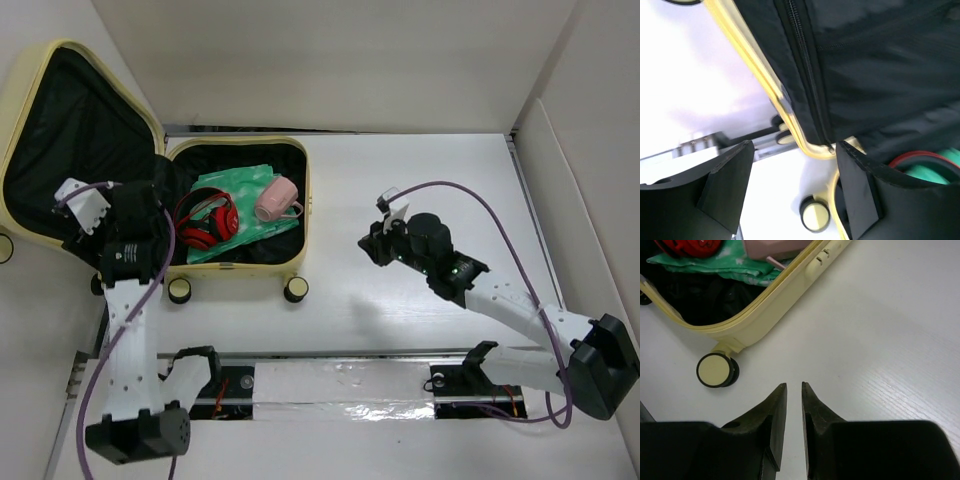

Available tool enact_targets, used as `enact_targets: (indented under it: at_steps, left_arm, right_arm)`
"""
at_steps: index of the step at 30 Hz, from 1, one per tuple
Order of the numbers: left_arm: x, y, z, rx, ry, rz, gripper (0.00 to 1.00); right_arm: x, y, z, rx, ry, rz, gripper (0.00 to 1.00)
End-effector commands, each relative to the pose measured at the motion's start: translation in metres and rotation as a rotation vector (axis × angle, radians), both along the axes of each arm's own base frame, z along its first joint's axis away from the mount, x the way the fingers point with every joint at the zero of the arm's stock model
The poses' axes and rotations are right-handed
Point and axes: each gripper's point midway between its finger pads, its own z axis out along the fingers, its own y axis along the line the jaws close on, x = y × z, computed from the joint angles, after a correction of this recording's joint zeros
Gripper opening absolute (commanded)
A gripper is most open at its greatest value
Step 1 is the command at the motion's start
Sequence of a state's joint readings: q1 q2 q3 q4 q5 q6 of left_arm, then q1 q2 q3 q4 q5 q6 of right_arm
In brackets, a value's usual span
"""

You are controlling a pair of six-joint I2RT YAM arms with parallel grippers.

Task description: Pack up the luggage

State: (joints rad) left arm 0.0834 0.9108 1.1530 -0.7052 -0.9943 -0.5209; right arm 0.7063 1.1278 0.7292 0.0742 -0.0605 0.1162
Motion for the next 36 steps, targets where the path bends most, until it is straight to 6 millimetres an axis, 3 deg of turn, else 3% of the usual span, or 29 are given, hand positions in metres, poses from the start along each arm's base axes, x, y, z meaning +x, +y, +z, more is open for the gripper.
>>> enact_targets:
  at_steps: [1,3,6,8,12,14,16,18,23,28,30,34,36]
  left_arm:
    - [-0.004,0.021,-0.004,-0.085,0.056,0.097,0.65]
    - [-0.014,0.034,0.004,-0.035,0.098,0.186,0.68]
    - [-0.023,0.033,0.018,-0.033,0.043,0.219,0.72]
    - [-0.023,0.039,0.019,0.005,0.103,0.248,0.81]
    - [-0.010,0.047,0.033,0.036,0.123,0.274,0.80]
    - [-0.008,0.048,0.040,0.038,0.114,0.287,0.74]
    - [-0.006,0.052,0.035,0.041,0.135,0.286,0.71]
    - [-0.008,0.065,0.014,-0.040,0.161,0.291,0.69]
    - [-0.003,0.068,0.013,-0.027,0.172,0.284,0.61]
    - [0.016,0.073,-0.002,-0.036,0.231,0.234,0.59]
    - [0.022,0.075,0.011,-0.031,0.208,0.240,0.54]
    - [0.029,0.078,0.002,-0.042,0.238,0.244,0.39]
    - [0.024,0.088,-0.007,-0.104,0.221,0.250,0.26]
  right_arm:
    - [-0.003,0.015,0.011,0.014,-0.029,0.070,0.24]
    - [-0.004,0.019,0.011,0.009,-0.030,0.085,0.24]
    - [-0.005,0.022,0.010,-0.007,-0.024,0.094,0.24]
    - [-0.015,0.032,0.014,0.000,-0.039,0.133,0.24]
    - [-0.021,0.039,0.014,-0.002,-0.046,0.166,0.24]
    - [-0.020,0.039,0.013,-0.008,-0.043,0.162,0.24]
    - [-0.018,0.038,0.010,-0.024,-0.035,0.152,0.24]
    - [-0.018,0.038,0.009,-0.026,-0.034,0.149,0.24]
    - [-0.018,0.037,0.012,-0.019,-0.037,0.146,0.24]
    - [-0.018,0.037,0.012,-0.019,-0.040,0.145,0.24]
    - [-0.018,0.038,0.011,-0.018,-0.039,0.150,0.24]
    - [-0.016,0.035,0.009,-0.032,-0.037,0.131,0.23]
    - [-0.015,0.033,0.009,-0.035,-0.039,0.120,0.23]
